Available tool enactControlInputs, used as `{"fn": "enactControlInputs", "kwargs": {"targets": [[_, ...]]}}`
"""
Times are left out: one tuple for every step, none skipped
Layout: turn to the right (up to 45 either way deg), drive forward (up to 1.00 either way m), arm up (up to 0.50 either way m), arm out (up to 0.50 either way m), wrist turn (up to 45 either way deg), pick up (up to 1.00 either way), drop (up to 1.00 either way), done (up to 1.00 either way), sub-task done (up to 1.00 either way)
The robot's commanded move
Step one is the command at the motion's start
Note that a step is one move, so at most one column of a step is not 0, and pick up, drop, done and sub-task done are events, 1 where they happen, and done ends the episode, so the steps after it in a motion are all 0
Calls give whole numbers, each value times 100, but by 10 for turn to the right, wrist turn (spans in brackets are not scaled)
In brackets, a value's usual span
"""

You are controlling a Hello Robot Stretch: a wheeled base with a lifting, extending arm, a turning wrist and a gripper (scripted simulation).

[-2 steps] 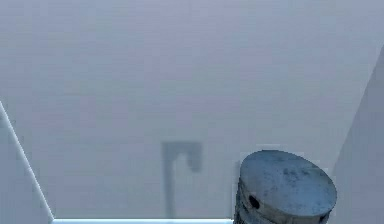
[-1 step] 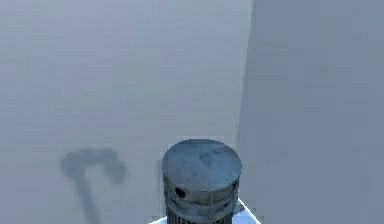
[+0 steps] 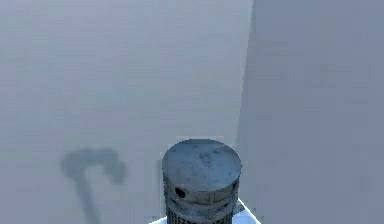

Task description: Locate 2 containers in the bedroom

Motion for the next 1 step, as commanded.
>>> {"fn": "enactControlInputs", "kwargs": {"targets": [[450,0,0,0,0,0,0,0,0]]}}
